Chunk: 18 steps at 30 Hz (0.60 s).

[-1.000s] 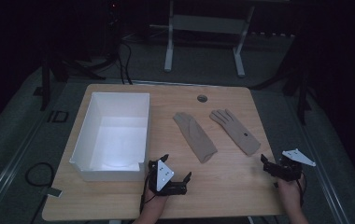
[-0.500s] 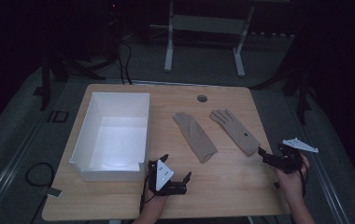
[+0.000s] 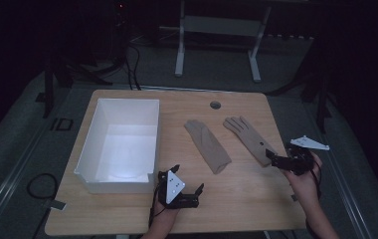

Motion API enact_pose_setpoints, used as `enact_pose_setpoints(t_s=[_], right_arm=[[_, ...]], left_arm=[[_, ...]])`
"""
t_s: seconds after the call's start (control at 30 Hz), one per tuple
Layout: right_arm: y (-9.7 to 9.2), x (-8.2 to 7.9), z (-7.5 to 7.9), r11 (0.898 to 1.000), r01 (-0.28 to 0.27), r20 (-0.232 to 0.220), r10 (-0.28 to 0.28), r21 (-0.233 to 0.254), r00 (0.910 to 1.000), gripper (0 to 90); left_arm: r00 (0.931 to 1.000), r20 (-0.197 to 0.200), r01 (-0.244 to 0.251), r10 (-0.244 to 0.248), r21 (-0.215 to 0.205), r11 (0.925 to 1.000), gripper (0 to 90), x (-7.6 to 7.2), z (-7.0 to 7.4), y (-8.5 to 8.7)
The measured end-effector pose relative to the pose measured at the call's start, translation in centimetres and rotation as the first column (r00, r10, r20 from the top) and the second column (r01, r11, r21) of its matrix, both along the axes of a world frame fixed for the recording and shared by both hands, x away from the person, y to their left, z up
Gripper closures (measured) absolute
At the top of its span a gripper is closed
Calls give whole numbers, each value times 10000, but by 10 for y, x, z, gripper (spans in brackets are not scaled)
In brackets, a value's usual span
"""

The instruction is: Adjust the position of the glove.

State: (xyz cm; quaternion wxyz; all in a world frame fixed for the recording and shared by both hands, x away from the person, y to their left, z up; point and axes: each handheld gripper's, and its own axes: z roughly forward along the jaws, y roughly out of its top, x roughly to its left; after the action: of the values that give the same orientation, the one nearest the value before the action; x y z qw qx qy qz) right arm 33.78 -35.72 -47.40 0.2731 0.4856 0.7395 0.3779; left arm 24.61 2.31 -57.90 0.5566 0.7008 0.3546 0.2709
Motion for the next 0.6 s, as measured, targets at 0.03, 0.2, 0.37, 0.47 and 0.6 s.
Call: enact_pose_setpoints(t_s=[0.03,0.2,0.37,0.47,0.6], right_arm=[[2,1,1,10000,-57,-6,57,33,10000,130],[14,7,9,9993,-363,207,361,109,9991,136],[26,15,18,9978,-657,361,656,27,9972,152],[33,20,22,9966,-819,445,822,-83,9956,156],[43,27,26,9929,-1191,325,1189,44,9924,168]], left_arm=[[10000,-6,-2,2,-14,10000,1,0,0,0],[10000,-6,0,0,-17,10000,1,0,0,0],[10000,-5,10,-10,-15,10000,1,0,0,0],[10000,-6,9,-9,-17,10000,1,0,0,0],[10000,-4,10,-10,-10,10000,1,0,0,0]])
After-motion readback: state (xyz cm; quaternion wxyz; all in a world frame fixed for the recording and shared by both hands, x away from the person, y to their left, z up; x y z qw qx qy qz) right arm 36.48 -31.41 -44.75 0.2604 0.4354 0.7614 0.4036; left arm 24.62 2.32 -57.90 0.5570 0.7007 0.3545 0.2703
